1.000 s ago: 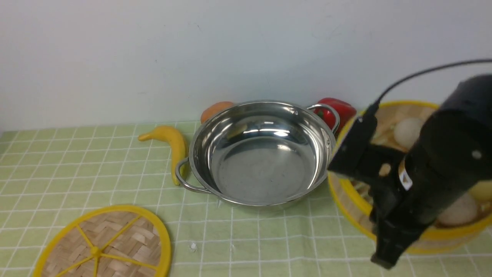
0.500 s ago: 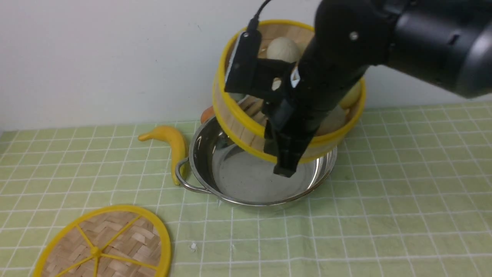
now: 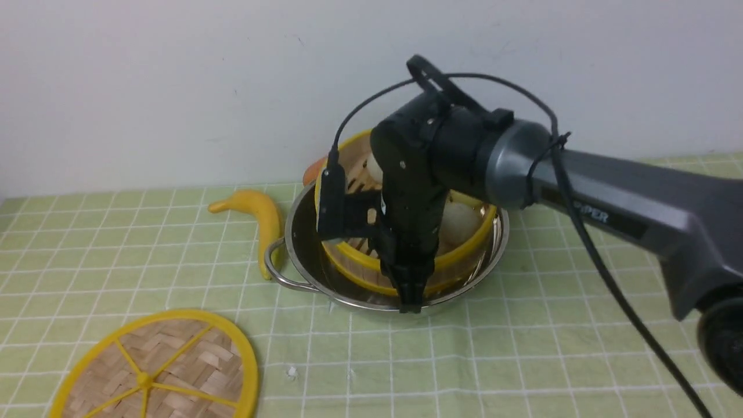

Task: Place the steamer in the pot on the green tablecloth, and put the lid on the steamer.
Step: 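Place the bamboo steamer basket of food into the steel pot with the right gripper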

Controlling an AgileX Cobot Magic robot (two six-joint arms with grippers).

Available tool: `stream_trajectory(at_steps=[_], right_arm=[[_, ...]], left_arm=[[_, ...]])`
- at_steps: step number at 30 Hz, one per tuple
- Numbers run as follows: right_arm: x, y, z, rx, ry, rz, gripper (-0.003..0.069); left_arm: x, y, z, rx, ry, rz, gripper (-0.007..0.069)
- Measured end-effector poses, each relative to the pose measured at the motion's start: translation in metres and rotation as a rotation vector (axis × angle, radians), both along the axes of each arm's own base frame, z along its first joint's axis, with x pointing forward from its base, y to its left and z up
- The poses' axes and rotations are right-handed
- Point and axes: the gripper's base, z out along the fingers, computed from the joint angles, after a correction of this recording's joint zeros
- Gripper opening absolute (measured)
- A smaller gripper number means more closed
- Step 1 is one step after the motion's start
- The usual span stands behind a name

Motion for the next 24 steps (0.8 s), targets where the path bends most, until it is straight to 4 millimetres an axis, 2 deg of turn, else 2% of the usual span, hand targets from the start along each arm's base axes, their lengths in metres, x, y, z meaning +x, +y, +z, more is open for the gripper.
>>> stream_trajectory(at_steps=[4,14,17,20,21,22,24], right_arm=[[0.0,0.003,-0.015,-0.001,0.04,-0.001,0.0056],[0.001,0.005,-0.018,0.008,0.045,0.0,0.006],[0.001,0.005,-0.018,0.006,0.041,0.002,0.0111],[0.002,0.004,-0.016,-0.007,0.033,0.005,0.0213],[0.002,0.004,-0.016,-0.008,0.034,0.005,0.0213],[0.002,0.003,-0.015,-0.014,0.03,0.007,0.0276],[0.003,0.003,-0.015,-0.015,0.026,0.007,0.0333]], left_arm=[[0.0,0.0,0.0,0.0,0.0,0.0,0.0243],[0.0,0.0,0.0,0.0,0.0,0.0,0.0243],[0.0,0.0,0.0,0.0,0.0,0.0,0.0243],[0.0,0.0,0.0,0.0,0.0,0.0,0.0243],[0.0,0.0,0.0,0.0,0.0,0.0,0.0243],[0.0,0.0,0.0,0.0,0.0,0.0,0.0243],[0.0,0.0,0.0,0.0,0.0,0.0,0.0243]])
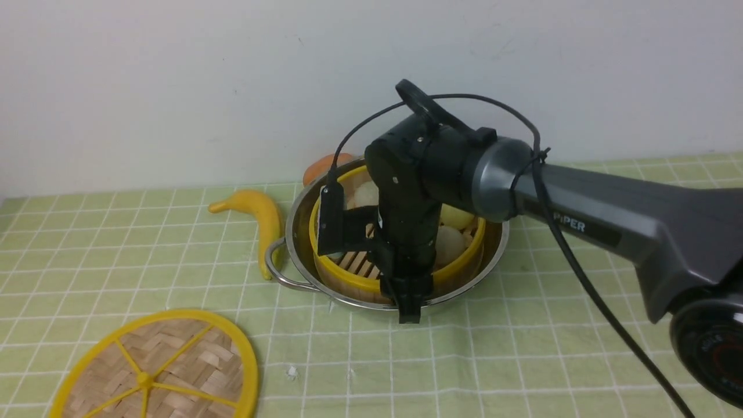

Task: Place the steamer in the pot on the green tablecloth, and put the lid on the steamer.
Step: 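Place the bamboo steamer basket of food into the steel pot with the right gripper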

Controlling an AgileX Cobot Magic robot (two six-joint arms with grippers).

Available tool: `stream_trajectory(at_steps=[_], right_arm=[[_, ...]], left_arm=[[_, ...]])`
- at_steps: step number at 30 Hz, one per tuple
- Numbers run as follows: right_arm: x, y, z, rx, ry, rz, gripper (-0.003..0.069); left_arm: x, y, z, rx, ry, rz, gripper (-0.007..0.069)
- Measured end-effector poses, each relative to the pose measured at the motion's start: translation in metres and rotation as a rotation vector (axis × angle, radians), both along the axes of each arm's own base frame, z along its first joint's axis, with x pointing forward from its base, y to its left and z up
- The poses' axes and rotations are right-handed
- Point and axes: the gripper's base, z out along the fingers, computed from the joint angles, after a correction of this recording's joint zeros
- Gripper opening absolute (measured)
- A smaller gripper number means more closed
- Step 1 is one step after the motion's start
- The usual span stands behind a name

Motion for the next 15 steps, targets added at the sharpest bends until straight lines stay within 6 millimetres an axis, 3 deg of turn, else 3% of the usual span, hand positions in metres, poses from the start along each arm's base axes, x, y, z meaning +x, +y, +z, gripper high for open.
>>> stream_trajectory(at_steps=[5,12,15], right_arm=[[0.003,0.001,0.008,0.015,-0.022,-0.033,0.041],[0.007,0.008,0.05,0.134,-0.083,-0.111,0.0426],[0.009,0.01,0.082,0.226,-0.143,-0.169,0.0428]], left_arm=[[0.0,0.0,0.0,0.0,0.0,0.0,0.0243],[0.0,0.0,0.0,0.0,0.0,0.0,0.0243],[0.0,0.0,0.0,0.0,0.0,0.0,0.0243]])
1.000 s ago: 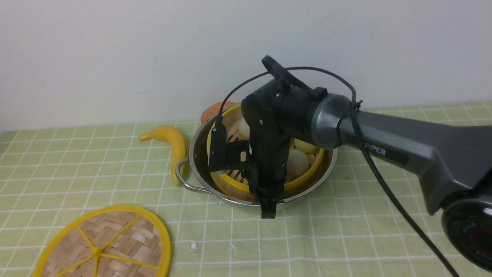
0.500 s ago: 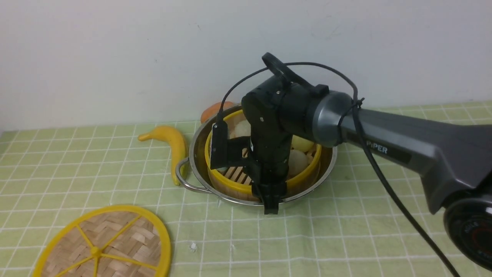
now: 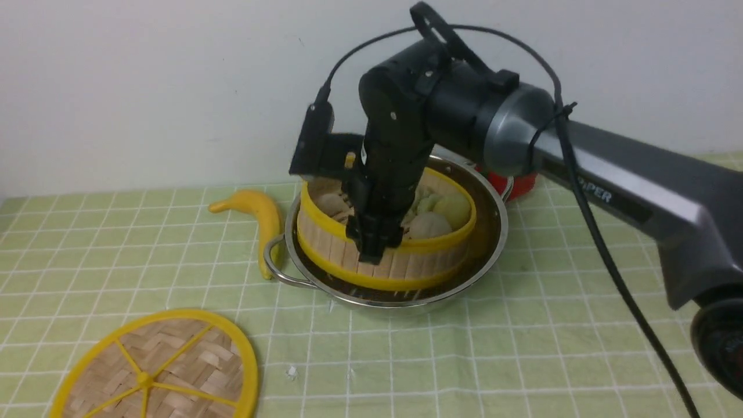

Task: Place the steamer in the pot on the green tablecloth, and put the lid on the steamer.
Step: 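Place the bamboo steamer basket of food into the steel pot with the right gripper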

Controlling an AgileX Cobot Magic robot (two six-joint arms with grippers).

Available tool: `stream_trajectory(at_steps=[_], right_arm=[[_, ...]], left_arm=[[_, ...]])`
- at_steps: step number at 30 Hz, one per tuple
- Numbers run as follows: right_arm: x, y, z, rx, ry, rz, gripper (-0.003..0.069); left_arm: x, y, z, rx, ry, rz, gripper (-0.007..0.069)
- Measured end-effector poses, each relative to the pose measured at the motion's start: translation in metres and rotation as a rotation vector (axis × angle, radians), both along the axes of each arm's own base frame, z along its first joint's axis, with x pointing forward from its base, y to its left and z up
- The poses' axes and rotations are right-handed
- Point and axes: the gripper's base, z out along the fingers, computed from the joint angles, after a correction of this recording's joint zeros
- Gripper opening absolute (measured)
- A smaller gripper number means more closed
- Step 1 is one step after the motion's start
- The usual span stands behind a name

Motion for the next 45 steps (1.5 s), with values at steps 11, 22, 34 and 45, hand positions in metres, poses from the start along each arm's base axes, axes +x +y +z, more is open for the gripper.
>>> stream_trajectory(at_steps=[11,22,34,45], right_arm=[[-0.004,-0.001,-0.005,0.015,0.042,-0.031,0.033],[-0.008,0.012,-0.027,0.079,0.158,0.011,0.0216],[-0.003,0.013,-0.049,0.027,0.17,0.009,0.0218],[-0.012,0.0,0.014,0.095,0.06,-0.034,0.0227]], left_arm=[[0.0,0.0,0.0,0.0,0.0,0.0,0.0243],[0.0,0.0,0.0,0.0,0.0,0.0,0.0243],[0.0,0.0,0.0,0.0,0.0,0.0,0.0243],[0.0,0.0,0.0,0.0,0.0,0.0,0.0243]])
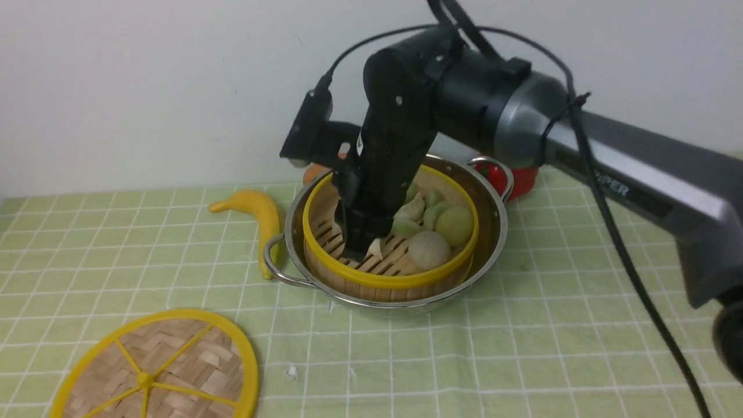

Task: Place the steamer in the pot on the green tablecloth, and put the lid on the steamer.
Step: 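Place the bamboo steamer basket of food into the steel pot with the right gripper, then grasp the bamboo steamer lid lying on the table by its centre knob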

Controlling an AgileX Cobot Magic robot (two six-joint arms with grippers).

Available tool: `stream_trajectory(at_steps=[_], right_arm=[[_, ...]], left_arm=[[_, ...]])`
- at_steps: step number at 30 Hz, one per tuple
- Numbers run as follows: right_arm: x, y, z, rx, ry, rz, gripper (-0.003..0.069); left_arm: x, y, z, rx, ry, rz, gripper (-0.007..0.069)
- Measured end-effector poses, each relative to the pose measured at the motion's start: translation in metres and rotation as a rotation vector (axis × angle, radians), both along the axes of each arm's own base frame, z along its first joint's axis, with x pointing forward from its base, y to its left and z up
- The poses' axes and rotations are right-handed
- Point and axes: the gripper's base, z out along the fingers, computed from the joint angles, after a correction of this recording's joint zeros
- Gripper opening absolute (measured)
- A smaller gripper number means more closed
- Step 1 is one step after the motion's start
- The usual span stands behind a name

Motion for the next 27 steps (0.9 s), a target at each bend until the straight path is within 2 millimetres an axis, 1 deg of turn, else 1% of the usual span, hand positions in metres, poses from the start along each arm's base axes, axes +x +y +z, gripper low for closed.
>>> stream_trajectory(at_steps=[1,2,5,6,7,8,9,10,11,12,13,14,15,16,18,20,27], right_arm=[[-0.002,-0.003,0.011,0.018,-0.016,-0.02,0.0227],[-0.002,-0.003,0.011,0.018,-0.016,-0.02,0.0227],[-0.011,-0.013,0.044,0.073,-0.055,-0.088,0.0209],[-0.015,-0.017,0.057,0.101,-0.067,-0.117,0.0172],[-0.017,-0.018,0.062,0.11,-0.073,-0.121,0.0165],[-0.02,-0.022,0.072,0.129,-0.085,-0.138,0.0134],[-0.023,-0.026,0.082,0.149,-0.097,-0.16,0.0088],[-0.032,-0.034,0.102,0.194,-0.119,-0.194,0.0017],[-0.037,-0.039,0.115,0.22,-0.135,-0.213,-0.0002],[-0.039,-0.041,0.12,0.233,-0.14,-0.224,-0.0008],[-0.047,-0.048,0.135,0.281,-0.145,-0.263,-0.0014],[-0.052,-0.052,0.144,0.316,-0.144,-0.294,-0.0015],[-0.054,-0.054,0.148,0.33,-0.141,-0.306,-0.0016],[-0.061,-0.059,0.159,0.381,-0.129,-0.351,-0.0016],[-0.068,-0.062,0.168,0.449,-0.088,-0.395,-0.0016],[-0.072,-0.061,0.172,0.49,-0.052,-0.415,-0.0014],[-0.079,-0.055,0.174,0.569,0.057,-0.418,-0.0001]], left_arm=[[0.0,0.0,0.0,0.0,0.0,0.0,0.0243],[0.0,0.0,0.0,0.0,0.0,0.0,0.0243],[0.0,0.0,0.0,0.0,0.0,0.0,0.0243],[0.0,0.0,0.0,0.0,0.0,0.0,0.0243],[0.0,0.0,0.0,0.0,0.0,0.0,0.0243],[0.0,0.0,0.0,0.0,0.0,0.0,0.0243],[0.0,0.0,0.0,0.0,0.0,0.0,0.0243],[0.0,0.0,0.0,0.0,0.0,0.0,0.0243],[0.0,0.0,0.0,0.0,0.0,0.0,0.0243],[0.0,0.0,0.0,0.0,0.0,0.0,0.0243],[0.0,0.0,0.0,0.0,0.0,0.0,0.0243],[0.0,0.0,0.0,0.0,0.0,0.0,0.0243],[0.0,0.0,0.0,0.0,0.0,0.0,0.0243],[0.0,0.0,0.0,0.0,0.0,0.0,0.0243],[0.0,0.0,0.0,0.0,0.0,0.0,0.0243],[0.0,0.0,0.0,0.0,0.0,0.0,0.0243],[0.0,0.0,0.0,0.0,0.0,0.0,0.0243]])
